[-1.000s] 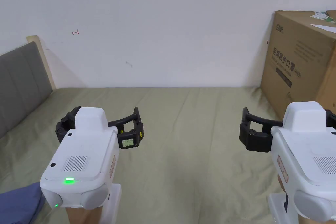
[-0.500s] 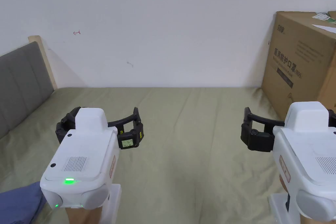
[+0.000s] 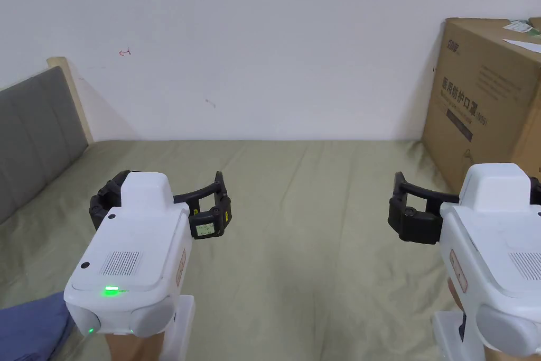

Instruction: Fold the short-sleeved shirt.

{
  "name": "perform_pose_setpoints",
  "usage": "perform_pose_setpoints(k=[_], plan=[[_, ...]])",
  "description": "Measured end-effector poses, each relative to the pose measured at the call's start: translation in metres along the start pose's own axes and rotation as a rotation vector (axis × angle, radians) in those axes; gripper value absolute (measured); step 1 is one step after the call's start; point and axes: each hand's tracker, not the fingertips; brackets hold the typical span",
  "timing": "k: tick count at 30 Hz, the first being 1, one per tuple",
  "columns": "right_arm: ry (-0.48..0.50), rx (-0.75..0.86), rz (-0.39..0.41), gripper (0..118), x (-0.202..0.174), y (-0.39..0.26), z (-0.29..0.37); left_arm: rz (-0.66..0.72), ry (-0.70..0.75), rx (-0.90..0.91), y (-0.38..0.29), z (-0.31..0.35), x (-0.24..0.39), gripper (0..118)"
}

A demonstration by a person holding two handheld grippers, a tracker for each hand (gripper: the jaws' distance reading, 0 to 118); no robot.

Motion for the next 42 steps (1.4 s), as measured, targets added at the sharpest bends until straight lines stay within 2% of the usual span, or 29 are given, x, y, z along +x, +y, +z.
perform_pose_setpoints(k=[4, 8, 12, 16, 21, 35, 40, 42], plan=[[-0.065, -0.074, -0.069, 118, -0.002, 0.001, -0.004, 0.004, -0.002, 0.003, 0.000, 0.002, -0.001, 118], [-0.072, -0.213, -0.239, 118, 0.004, 0.002, -0.010, 0.018, -0.001, 0.006, 0.002, 0.003, -0.002, 118], [-0.178, -0.360, -0.308, 117, 0.006, 0.008, -0.019, 0.019, -0.004, 0.008, 0.004, 0.002, -0.003, 118], [-0.124, -0.446, -0.298, 117, 0.010, 0.015, -0.023, 0.024, -0.004, 0.012, 0.005, 0.002, -0.004, 118], [-0.147, -0.448, -0.279, 117, 0.005, 0.020, -0.022, 0.019, -0.002, 0.010, 0.004, 0.001, -0.004, 118], [-0.160, -0.367, -0.212, 117, 0.000, 0.016, -0.023, 0.008, -0.001, 0.020, 0.005, 0.002, -0.004, 118], [-0.128, -0.370, -0.200, 117, -0.001, 0.018, -0.022, 0.006, 0.002, 0.019, 0.005, 0.002, -0.005, 118], [-0.125, -0.299, -0.167, 117, -0.003, 0.016, -0.019, 0.008, 0.000, 0.019, 0.005, 0.002, -0.005, 118]])
